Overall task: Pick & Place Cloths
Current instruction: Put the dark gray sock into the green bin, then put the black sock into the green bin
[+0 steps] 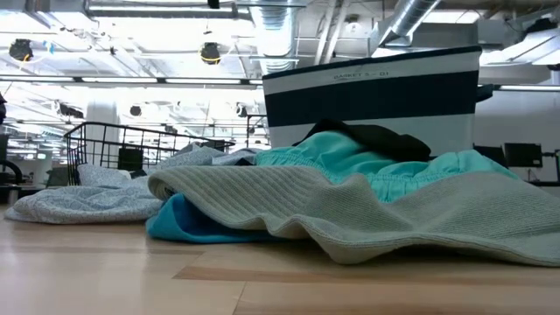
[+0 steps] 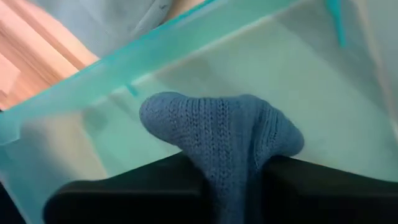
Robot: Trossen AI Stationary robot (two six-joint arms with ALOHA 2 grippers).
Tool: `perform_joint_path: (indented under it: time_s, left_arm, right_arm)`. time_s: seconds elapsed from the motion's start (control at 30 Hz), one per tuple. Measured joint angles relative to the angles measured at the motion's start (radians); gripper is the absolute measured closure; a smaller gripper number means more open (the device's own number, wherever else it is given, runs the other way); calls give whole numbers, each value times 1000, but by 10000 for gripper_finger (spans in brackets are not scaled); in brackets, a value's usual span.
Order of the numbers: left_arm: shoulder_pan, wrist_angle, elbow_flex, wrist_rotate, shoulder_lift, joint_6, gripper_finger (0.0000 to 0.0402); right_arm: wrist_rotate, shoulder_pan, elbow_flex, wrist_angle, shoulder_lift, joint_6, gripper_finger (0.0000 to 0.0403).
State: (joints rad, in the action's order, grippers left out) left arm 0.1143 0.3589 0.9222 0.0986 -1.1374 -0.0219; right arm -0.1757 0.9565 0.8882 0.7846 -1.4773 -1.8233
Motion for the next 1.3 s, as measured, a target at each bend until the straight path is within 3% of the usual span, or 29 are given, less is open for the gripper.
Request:
perform_joint_path:
  time_s: [0.33,0.57,0.7,0.87,1.1,1.3]
  left_arm:
    - [0,-111,0,1,0,-11,262]
    - [0,-124,0,0,0,-32,262]
    - [0,-206,0,-97,0,-69,256]
    - [0,-269,0,-186,-18,-117,215]
    - [-1,-262,0,-186,-99,-157,143]
    - [-2,-216,0,-219,-226,-214,122]
  right_arm:
    - [36,5,-25,-8,0,39,308]
    - [84,-13,-24,-15,0,49,192]
    - [101,-33,7,-13,0,107,124]
    - [103,-75,60,20,0,193,64]
    - [153,-138,141,113,0,318,48]
    - [153,-162,184,158,0,357,61]
